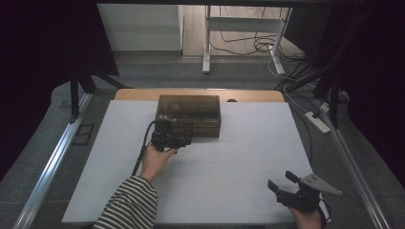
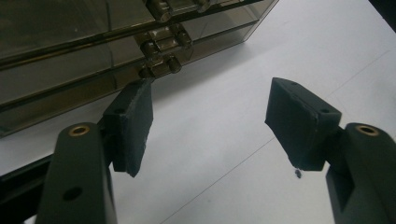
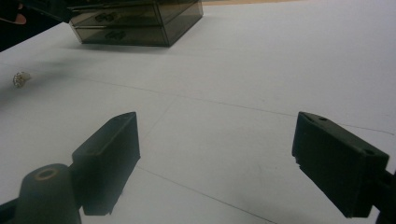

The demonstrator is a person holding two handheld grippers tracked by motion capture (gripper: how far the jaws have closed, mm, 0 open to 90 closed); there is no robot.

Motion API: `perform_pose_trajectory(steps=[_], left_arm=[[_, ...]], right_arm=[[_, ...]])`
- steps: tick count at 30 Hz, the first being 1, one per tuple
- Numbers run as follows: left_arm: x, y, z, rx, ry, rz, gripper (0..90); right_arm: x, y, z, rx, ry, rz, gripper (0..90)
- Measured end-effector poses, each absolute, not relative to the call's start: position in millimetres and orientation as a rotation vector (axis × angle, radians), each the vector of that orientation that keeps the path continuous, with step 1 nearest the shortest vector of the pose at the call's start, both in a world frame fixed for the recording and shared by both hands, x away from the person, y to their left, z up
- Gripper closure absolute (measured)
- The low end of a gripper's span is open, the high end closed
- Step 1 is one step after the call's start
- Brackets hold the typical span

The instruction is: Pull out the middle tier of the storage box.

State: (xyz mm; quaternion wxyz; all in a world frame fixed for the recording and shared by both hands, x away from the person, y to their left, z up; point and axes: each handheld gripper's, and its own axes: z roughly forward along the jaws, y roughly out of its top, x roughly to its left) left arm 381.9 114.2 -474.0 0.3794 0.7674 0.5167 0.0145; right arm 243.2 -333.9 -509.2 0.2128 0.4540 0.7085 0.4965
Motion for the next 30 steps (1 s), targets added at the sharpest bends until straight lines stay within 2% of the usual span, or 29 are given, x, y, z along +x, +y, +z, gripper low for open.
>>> perform_pose_trajectory(steps=[13, 30], left_arm=[[404.2, 102.3, -477.1, 2.01, 1.408, -0.029, 35.9], [427.1, 97.3, -487.8, 1.985, 1.541, -0.088, 38.0]], right_arm=[[243.3, -333.9, -509.2, 1.258, 1.966, 1.379, 14.9], [243.6, -333.0, -509.2, 1.245, 1.974, 1.376, 15.0]])
